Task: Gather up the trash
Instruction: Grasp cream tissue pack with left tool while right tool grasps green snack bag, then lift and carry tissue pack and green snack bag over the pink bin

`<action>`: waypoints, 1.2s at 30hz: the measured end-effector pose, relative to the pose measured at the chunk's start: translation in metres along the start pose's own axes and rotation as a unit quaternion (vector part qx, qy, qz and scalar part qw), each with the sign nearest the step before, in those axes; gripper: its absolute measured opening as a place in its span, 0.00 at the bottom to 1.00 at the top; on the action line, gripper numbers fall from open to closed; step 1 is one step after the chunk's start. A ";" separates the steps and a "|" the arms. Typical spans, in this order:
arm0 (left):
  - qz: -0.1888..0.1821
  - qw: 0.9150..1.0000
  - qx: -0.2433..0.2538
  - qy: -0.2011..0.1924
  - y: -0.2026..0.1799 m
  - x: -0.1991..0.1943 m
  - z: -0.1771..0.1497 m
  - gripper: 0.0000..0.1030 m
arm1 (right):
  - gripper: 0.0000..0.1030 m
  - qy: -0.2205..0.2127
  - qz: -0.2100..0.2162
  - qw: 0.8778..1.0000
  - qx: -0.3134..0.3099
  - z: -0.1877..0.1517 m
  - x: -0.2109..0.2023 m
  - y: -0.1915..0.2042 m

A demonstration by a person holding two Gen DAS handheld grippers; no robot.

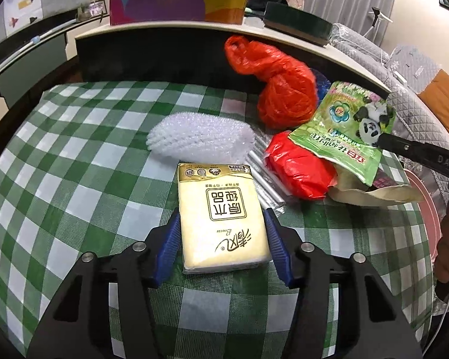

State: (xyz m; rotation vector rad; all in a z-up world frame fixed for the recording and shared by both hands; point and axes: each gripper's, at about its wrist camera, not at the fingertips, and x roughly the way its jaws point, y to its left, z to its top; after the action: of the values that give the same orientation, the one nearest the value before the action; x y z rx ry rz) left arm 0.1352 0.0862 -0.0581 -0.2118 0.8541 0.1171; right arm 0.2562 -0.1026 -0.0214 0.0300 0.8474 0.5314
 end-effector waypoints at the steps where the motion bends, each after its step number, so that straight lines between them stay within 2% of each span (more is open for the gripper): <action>1: -0.001 1.000 0.001 -0.003 -0.001 -0.002 0.001 0.51 | 0.02 -0.007 -0.003 1.000 -0.004 0.000 -0.005 0.001; 19: -0.023 0.997 0.038 -0.057 -0.037 -0.046 -0.001 0.51 | 0.00 -0.086 -0.059 0.994 -0.036 -0.016 -0.105 0.003; 36: -0.040 0.993 0.070 -0.083 -0.080 -0.070 -0.009 0.51 | 0.00 -0.124 -0.119 0.985 -0.007 -0.050 -0.173 -0.033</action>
State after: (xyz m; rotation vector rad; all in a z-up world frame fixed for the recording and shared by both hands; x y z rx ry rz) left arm 0.0981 0.0051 0.0004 -0.1030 0.6851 0.0003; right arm 0.1409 -0.2197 0.0599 -0.0179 0.5945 0.3003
